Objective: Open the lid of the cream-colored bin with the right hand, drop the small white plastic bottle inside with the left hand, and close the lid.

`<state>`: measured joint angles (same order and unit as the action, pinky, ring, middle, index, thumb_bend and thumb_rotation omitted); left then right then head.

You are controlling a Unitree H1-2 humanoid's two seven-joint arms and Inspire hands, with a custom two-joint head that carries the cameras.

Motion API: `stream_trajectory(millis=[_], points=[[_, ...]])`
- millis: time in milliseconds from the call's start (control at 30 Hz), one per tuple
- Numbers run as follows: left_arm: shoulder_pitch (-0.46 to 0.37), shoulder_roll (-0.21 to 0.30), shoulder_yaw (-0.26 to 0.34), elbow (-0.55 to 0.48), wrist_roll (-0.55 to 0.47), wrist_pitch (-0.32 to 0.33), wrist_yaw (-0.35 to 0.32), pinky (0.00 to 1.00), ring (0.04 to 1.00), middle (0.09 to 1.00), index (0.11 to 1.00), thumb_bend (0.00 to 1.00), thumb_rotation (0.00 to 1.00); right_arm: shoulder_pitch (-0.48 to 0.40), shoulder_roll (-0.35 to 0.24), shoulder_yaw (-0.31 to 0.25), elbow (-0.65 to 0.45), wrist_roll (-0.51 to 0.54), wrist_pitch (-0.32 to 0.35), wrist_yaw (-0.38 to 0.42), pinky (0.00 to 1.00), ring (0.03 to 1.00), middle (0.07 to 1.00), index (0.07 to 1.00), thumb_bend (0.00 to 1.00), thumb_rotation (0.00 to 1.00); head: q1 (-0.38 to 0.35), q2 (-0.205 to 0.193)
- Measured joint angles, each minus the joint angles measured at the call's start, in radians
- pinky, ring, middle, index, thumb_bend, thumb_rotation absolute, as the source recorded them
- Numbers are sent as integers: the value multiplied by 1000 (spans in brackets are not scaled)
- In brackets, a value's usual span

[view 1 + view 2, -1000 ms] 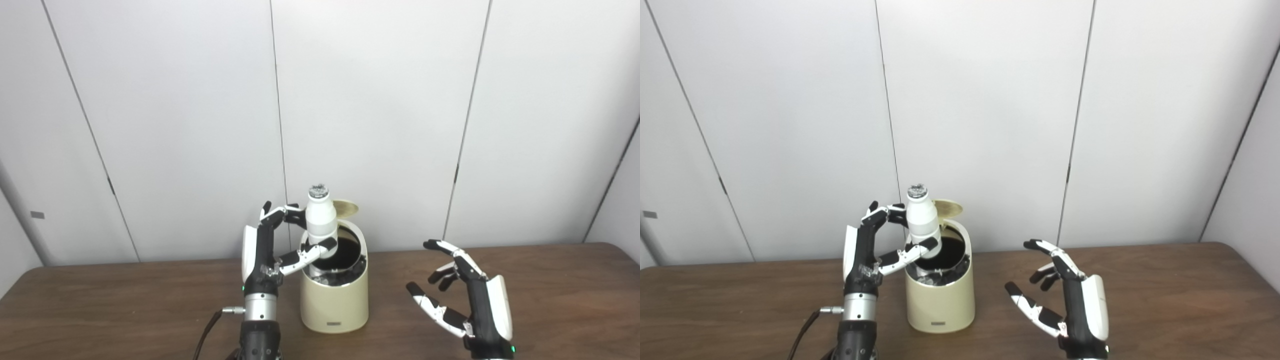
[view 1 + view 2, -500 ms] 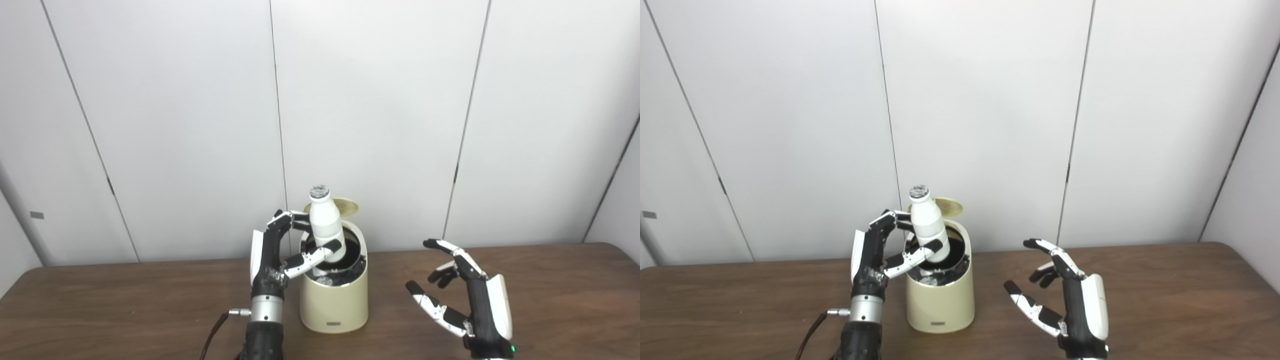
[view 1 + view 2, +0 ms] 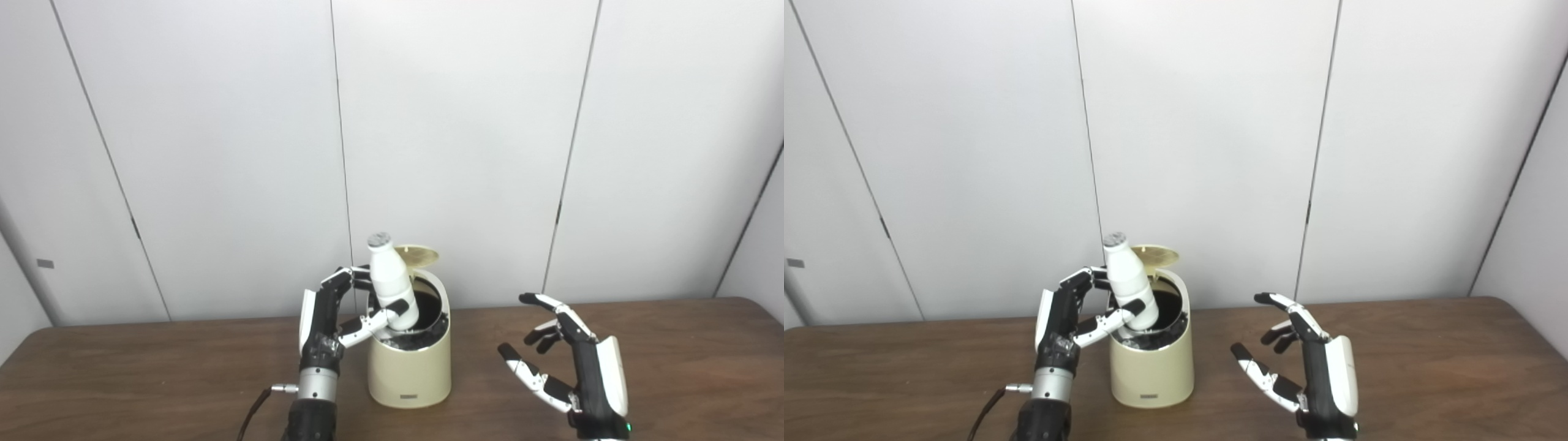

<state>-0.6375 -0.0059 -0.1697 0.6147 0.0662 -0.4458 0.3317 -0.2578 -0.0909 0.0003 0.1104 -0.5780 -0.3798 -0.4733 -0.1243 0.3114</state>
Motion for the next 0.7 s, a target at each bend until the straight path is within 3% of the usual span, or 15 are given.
stream_trajectory(millis=[100, 167, 233, 400, 567, 633, 700], points=[[0, -5, 6, 0, 3, 0, 1, 1000, 814, 493, 486, 520, 82, 0, 0, 0, 0, 0, 0, 0, 408, 550, 743, 698, 338, 301, 0, 0], [0, -9, 11, 0, 3, 0, 0, 1000, 813, 495, 487, 520, 81, 0, 0, 0, 0, -1, 0, 0, 306, 441, 748, 704, 334, 301, 2, 0], [0, -12, 16, 0, 3, 0, 0, 1000, 810, 497, 487, 520, 80, 0, 0, 0, 0, -1, 0, 0, 325, 465, 747, 702, 331, 295, 0, 0], [0, -12, 19, 0, 15, 0, 5, 1000, 803, 501, 486, 520, 81, 0, 0, 0, 0, -4, 0, 0, 270, 390, 754, 716, 332, 293, -2, 2], [0, -12, 20, 0, 16, 0, 3, 1000, 806, 498, 487, 520, 80, 0, 0, -1, 0, -5, 0, 0, 292, 430, 753, 716, 336, 318, -3, 2], [0, -12, 20, 0, 17, 0, 4, 1000, 806, 497, 487, 520, 79, 0, 0, -1, 0, -8, 0, -1, 269, 401, 755, 717, 333, 319, -2, 2], [0, -12, 20, 0, 19, 0, 4, 1000, 804, 495, 487, 521, 78, 0, 0, -1, 0, -11, 0, -1, 326, 468, 754, 715, 335, 320, -2, 5]])
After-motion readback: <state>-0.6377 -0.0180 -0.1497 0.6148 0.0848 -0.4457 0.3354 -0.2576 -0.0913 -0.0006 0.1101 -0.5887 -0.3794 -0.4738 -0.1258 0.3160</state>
